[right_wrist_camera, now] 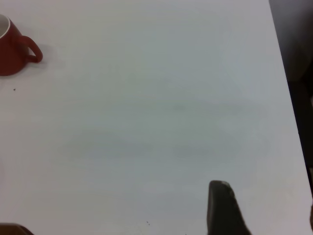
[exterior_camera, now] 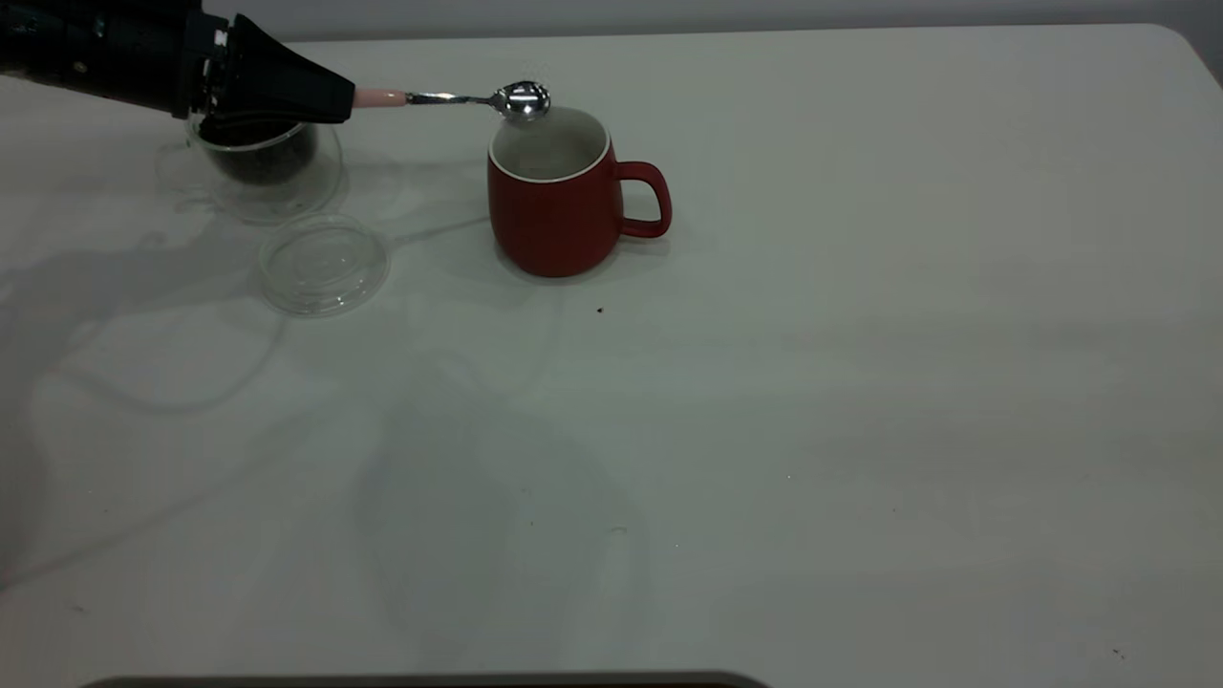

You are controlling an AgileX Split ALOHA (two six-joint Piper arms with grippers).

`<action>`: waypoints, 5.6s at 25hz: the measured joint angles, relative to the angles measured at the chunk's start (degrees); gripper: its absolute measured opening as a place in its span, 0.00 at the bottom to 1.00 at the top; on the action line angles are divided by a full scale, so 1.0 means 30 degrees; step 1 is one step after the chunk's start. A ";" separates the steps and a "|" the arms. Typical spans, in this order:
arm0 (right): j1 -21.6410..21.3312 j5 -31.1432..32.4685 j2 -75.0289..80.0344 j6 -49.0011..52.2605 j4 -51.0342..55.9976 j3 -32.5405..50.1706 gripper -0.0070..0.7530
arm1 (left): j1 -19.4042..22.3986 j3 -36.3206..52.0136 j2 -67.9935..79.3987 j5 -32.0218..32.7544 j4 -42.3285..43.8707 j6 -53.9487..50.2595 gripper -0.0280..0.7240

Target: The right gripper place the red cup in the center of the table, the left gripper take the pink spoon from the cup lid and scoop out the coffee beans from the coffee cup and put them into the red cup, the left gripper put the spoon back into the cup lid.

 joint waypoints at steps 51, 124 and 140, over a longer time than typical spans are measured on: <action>0.0000 0.0000 0.0000 0.0000 0.0000 0.0000 0.60 | 0.5956 -0.0015 0.3099 0.1393 0.3753 -0.9437 0.21; 0.0000 0.0000 0.0000 0.0000 0.0000 0.0000 0.60 | -0.8381 1.7693 -3.4247 0.2574 2.5769 -3.2590 0.66; 0.0000 0.0000 0.0000 0.0000 0.0000 0.0000 0.60 | -0.5556 1.8235 -4.6461 0.2622 2.5687 -3.2331 0.66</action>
